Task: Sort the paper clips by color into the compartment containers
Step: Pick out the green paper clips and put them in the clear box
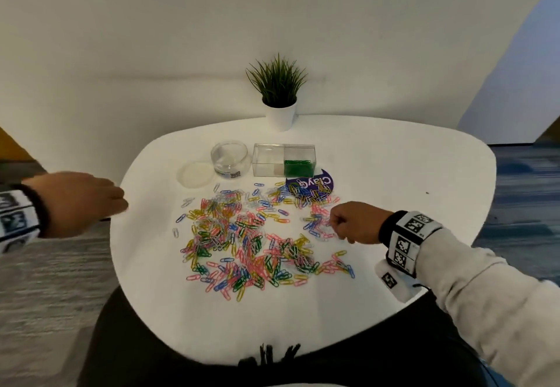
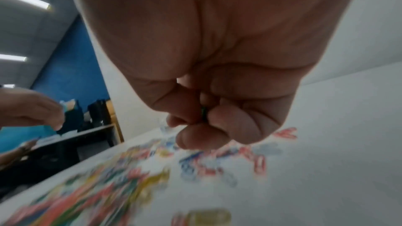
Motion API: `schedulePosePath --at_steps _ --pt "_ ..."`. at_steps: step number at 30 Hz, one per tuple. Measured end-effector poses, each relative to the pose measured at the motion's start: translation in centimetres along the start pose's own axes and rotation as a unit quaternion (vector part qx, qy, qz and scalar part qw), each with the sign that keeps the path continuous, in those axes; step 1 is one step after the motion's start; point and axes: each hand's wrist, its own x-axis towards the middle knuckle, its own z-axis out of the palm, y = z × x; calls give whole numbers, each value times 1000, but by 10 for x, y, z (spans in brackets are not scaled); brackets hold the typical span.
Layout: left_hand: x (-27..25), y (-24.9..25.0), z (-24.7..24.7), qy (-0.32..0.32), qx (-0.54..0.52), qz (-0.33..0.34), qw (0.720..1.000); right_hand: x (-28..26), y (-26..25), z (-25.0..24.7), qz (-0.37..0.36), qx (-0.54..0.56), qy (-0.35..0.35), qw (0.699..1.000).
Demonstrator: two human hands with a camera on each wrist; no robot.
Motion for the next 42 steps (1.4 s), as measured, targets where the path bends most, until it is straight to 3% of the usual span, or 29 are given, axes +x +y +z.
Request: schedulePosePath --at_steps 1,2,3,4,5,8,10,13,16,23,31,34,36,39,42 --pt "-39 98 -94 -33 -72 8 997 -4 -1 10 4 -31 -26 999" --pt "-57 142 -135 -59 -63 1 996 -5 -2 20 4 -61 -44 997" --pt "-57 162 -146 -30 -58 18 998 -7 -3 28 2 -78 -53 996" --pt "-53 189 -149 20 -131 27 991 -8 -5 36 -1 -83 -55 995" --pt "-47 208 -150 29 -193 10 981 -9 -7 43 -7 -81 -44 996" --pt "-24 244 -148 91 -255 23 962 -8 -12 56 -26 -83 23 996" --pt "-19 266 -158 138 -273 54 951 -7 -14 62 -20 -105 29 994" --pt "-11 288 -162 122 -256 80 956 -8 -12 70 -20 -139 30 990" --pt "-7 303 -160 107 -231 96 962 -10 -8 74 -18 -104 49 993" --pt "-13 290 -155 132 -232 45 963 -14 -9 77 -34 -125 65 989" --pt "-15 298 -158 131 -264 47 954 -20 -17 80 -70 -164 47 983" --pt "-18 302 -159 121 -246 66 959 -21 -18 71 -38 -55 68 995" --pt "-18 305 -158 121 -237 69 962 -23 -22 62 -10 101 85 991" --pt "-16 311 -158 124 -235 69 962 -26 -27 56 29 375 80 923" --pt "-12 318 -157 108 -241 63 963 -24 -30 58 42 462 64 884"
